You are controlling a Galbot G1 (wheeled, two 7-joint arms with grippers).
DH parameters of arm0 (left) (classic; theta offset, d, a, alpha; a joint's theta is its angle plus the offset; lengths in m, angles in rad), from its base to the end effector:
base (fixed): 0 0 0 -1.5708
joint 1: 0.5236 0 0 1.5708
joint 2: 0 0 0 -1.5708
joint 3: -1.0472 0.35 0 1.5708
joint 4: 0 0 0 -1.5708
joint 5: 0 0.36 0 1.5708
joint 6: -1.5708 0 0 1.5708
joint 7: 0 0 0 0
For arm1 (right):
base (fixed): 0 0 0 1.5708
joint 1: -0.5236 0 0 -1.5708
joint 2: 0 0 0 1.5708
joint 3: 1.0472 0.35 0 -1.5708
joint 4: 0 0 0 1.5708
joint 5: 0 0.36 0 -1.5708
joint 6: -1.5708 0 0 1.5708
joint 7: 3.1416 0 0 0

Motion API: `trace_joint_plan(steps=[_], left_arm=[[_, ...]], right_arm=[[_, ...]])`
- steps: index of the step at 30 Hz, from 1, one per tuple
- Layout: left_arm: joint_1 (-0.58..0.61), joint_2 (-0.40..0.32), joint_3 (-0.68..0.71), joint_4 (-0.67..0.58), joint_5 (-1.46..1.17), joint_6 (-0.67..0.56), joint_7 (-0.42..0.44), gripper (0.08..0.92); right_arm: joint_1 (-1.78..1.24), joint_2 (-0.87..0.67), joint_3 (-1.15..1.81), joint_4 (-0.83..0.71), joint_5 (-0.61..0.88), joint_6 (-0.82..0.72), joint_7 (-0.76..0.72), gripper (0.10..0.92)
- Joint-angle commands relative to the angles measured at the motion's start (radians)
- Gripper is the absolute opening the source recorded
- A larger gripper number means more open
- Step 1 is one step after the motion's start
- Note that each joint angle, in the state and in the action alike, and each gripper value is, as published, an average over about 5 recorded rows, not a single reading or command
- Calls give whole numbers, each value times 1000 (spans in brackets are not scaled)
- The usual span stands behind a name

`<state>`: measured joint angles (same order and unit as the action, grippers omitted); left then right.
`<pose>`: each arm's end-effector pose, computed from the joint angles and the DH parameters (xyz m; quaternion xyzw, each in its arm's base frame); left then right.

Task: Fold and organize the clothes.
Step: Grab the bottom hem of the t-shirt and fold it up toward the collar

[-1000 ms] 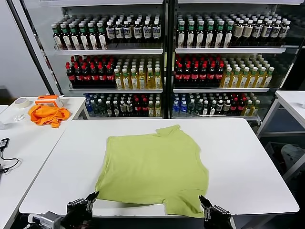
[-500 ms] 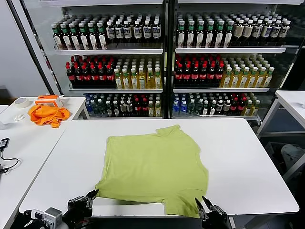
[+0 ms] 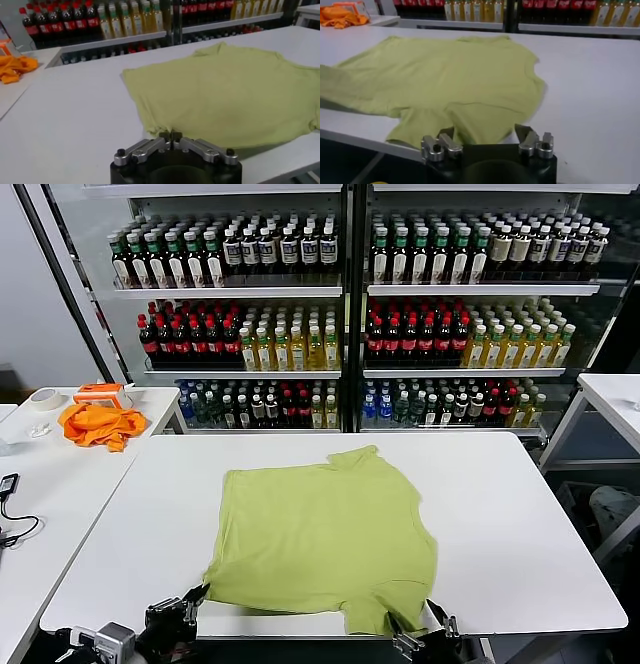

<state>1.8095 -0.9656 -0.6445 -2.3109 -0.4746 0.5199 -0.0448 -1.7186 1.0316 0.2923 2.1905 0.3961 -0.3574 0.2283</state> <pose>0.1425 0.0874 -0.2328 -0.1250 -0.9486 -0.0716 0.2816 0.1267 -0.0147 -0.2991 0.1291 -0.9532 0.0266 0.2720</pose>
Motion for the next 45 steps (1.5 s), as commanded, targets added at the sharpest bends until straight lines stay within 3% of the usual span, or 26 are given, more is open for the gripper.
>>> trace_joint_plan(steps=[1, 20, 33, 39, 45], left_arm=[[-2, 1, 1, 2, 2, -2, 0, 81], [10, -2, -1, -1, 22, -6, 14, 81], [12, 6, -27, -23, 10, -6, 16, 81], [-13, 9, -36, -17, -1, -9, 15, 81], [-134, 20, -16, 73, -78, -48, 6, 81]], right_arm=[[18, 1, -20, -24, 42, -29, 4, 662], [25, 15, -15, -17, 78, -38, 25, 130], [19, -24, 124, 186, 161, -102, 37, 108], [153, -29, 129, 134, 218, -158, 50, 108], [338, -14, 67, 39, 274, -219, 69, 108]])
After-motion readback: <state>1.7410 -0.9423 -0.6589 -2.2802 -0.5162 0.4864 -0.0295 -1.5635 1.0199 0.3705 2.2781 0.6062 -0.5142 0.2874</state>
